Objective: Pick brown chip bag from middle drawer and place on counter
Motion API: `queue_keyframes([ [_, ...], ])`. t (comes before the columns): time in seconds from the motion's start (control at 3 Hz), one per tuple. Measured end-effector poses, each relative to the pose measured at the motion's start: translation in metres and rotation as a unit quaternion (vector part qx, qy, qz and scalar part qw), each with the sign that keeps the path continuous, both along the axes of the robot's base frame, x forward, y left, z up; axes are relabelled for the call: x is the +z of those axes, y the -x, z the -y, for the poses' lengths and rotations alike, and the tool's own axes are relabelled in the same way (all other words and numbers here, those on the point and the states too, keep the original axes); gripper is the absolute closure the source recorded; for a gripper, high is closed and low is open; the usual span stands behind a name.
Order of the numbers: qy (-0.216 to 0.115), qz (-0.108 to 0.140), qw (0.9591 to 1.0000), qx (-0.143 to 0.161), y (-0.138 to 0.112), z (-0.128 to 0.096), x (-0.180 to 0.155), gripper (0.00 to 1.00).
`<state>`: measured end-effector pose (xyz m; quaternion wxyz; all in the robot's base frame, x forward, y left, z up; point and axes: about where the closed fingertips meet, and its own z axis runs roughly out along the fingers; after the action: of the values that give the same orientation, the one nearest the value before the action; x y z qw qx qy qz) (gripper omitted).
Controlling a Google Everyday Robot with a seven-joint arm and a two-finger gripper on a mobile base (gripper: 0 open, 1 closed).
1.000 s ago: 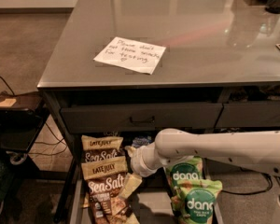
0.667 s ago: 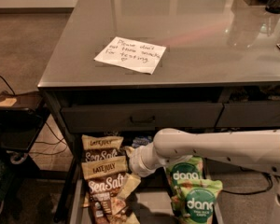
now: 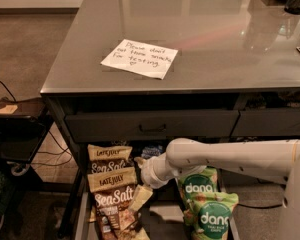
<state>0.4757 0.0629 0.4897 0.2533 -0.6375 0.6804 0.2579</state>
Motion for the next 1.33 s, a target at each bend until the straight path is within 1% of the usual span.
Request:
queue_keyframes([
  [0.33,-0.006,-0.005,0.9999,-0.011,-0.015,0.008,-0.015,0.0],
  [0.67,-0.013,-0.017,0.9996,-0.021,-0.027,0.012,-0.032,0.0],
  [1.0,-0.02,-0.036,0.999,-0.019,-0.032,0.006,-0.049,0.0],
  [1.33,-0.026,-0.049,0.9984,-0.011,-0.032,-0.003,-0.06,0.07],
])
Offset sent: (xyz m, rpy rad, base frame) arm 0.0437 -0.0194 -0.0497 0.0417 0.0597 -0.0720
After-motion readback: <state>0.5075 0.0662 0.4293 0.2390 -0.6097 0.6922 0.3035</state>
